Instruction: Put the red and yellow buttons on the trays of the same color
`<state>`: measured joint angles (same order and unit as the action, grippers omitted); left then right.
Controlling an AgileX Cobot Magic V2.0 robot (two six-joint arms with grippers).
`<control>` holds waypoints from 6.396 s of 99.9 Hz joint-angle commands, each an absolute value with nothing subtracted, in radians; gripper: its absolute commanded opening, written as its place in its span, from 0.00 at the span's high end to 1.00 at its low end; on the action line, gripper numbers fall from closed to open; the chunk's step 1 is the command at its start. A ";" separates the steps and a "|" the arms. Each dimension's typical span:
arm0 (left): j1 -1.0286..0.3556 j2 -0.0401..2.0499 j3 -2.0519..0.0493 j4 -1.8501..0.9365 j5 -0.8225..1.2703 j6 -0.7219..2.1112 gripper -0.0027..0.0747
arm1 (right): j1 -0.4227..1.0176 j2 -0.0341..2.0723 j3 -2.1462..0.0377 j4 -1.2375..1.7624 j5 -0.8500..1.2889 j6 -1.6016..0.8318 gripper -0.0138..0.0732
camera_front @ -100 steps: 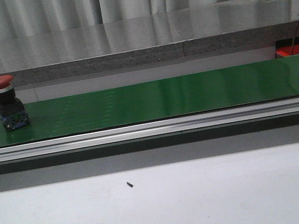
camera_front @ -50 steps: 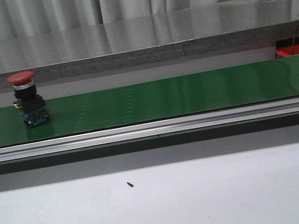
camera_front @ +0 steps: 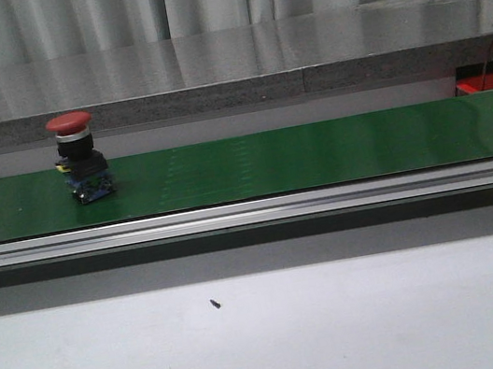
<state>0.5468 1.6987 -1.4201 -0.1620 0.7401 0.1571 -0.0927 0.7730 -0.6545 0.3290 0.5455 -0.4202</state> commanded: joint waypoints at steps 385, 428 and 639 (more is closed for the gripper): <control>-0.102 0.568 -0.471 -0.352 0.286 0.303 0.99 | -0.001 1.255 -1.191 0.411 0.856 -0.422 0.15; -0.102 0.568 -0.471 -0.352 0.286 0.303 0.99 | 0.117 1.576 -1.345 0.406 0.852 -0.422 0.15; -0.102 0.568 -0.471 -0.352 0.288 0.303 0.99 | -0.439 2.158 -1.965 0.283 1.013 -0.399 0.65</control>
